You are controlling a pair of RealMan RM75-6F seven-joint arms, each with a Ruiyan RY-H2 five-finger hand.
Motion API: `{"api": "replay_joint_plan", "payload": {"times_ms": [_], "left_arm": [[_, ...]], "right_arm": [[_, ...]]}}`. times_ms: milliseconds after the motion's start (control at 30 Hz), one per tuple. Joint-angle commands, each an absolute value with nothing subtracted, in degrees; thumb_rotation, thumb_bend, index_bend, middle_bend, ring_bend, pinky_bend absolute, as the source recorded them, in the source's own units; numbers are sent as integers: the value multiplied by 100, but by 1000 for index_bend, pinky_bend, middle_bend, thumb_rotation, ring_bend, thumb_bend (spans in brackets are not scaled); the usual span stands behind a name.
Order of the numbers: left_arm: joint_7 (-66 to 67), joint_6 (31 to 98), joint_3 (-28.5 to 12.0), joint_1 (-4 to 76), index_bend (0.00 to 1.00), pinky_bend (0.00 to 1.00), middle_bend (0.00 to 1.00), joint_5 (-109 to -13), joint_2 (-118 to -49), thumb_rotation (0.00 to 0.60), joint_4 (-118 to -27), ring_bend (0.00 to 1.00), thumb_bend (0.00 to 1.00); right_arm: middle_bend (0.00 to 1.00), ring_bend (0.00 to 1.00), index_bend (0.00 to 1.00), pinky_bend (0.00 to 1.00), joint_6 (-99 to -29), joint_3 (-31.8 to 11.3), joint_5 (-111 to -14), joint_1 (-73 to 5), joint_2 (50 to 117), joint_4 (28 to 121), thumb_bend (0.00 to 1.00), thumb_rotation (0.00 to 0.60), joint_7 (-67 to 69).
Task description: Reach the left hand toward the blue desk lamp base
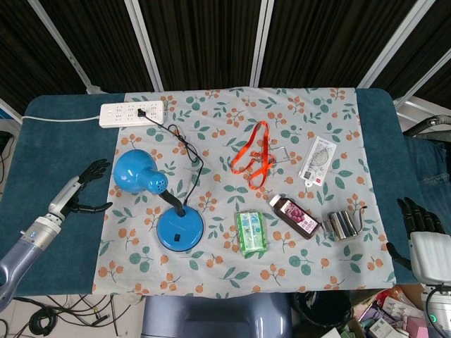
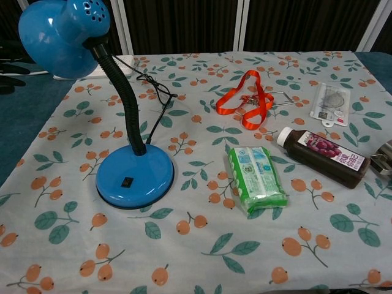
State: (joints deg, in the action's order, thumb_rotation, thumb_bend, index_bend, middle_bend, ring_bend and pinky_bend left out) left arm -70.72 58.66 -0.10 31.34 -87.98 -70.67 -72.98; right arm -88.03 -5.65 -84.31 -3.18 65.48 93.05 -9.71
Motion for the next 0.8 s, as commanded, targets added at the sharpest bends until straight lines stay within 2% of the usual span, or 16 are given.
{"api": "replay_joint_plan", "payload": {"times_ms": [33,700,800], "left_arm": [[-7059,5862,-7,3132,0,103,63,-8795,-7059,600,-7306,44,225],[-7011,5881,-24,3145,0,104,74,-8808,-7009,600,-7367,44,225],[-6963,5865,42,3148,0,130,75,-8890,-6992,600,-7395,44,225]], "right_arm": [[55,120,4,161,-8803,-563,-8432,-315,6548,9308,159,600,-973],[56,120,4,161,-8803,-570,-8416,-315,6551,9313,160,600,-986],[56,120,4,161,-8797,-569,-8411,-316,6552,9315,159,600,-987]]}}
